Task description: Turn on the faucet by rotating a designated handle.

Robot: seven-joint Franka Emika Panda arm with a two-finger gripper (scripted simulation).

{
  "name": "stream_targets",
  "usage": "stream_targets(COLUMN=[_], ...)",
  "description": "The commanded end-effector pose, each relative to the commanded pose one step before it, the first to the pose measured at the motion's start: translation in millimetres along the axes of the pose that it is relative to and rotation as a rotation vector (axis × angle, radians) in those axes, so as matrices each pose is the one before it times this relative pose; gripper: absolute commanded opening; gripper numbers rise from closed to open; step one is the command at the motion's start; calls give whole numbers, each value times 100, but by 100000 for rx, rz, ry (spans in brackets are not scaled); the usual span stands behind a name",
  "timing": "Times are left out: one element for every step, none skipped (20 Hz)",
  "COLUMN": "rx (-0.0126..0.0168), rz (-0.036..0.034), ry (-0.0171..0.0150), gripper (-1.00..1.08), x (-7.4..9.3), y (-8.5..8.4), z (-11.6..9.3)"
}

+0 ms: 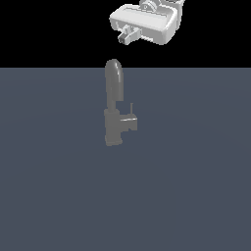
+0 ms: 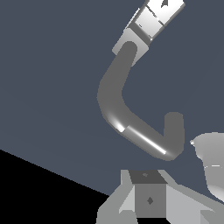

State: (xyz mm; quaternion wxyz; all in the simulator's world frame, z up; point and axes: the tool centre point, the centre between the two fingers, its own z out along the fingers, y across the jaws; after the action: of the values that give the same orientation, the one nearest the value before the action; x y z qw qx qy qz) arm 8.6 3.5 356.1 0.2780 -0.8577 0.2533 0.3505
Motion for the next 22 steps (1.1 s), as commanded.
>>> stream_targets(rx=[3356, 1349, 1360, 1373, 1386, 1400, 1415, 1431, 1448, 1466, 1485, 1507, 1529, 1553, 1580, 1610, 1642, 1646, 1611, 1574, 1530, 1477], rz=[3333, 1359, 1371, 1384, 1397, 1411, 1427, 1443, 1460, 1480, 1500, 1522, 1545, 1572, 1600, 1632, 1666, 1672, 1638, 1603, 1560, 1508], ry=[-4083, -1623, -1635, -1649, -1664, -1678, -1694, -1711, -1729, -1748, -1769, -1791, -1815, -1841, -1869, -1901, -1935, -1935, -1890, -1842, -1786, -1720], gripper=[-100, -100, -100, -100, -100, -100, -100, -100, -100, -100, -100, -100, -100, -100, -100, -100, -100, -100, -100, -100, -100, -100], x=[1664, 669, 673, 678, 684, 690, 696, 703, 710, 718, 727, 736, 746, 758, 770, 784, 800, 802, 784, 767, 746, 721], y=[-102, -45, -46, -46, -46, -47, -48, -49, -49, -50, -52, -53, -54, -56, -57, -59, -61, -62, -62, -62, -61, -60], z=[88, 32, 32, 31, 31, 31, 31, 31, 31, 31, 31, 31, 32, 32, 33, 34, 35, 35, 36, 36, 36, 35])
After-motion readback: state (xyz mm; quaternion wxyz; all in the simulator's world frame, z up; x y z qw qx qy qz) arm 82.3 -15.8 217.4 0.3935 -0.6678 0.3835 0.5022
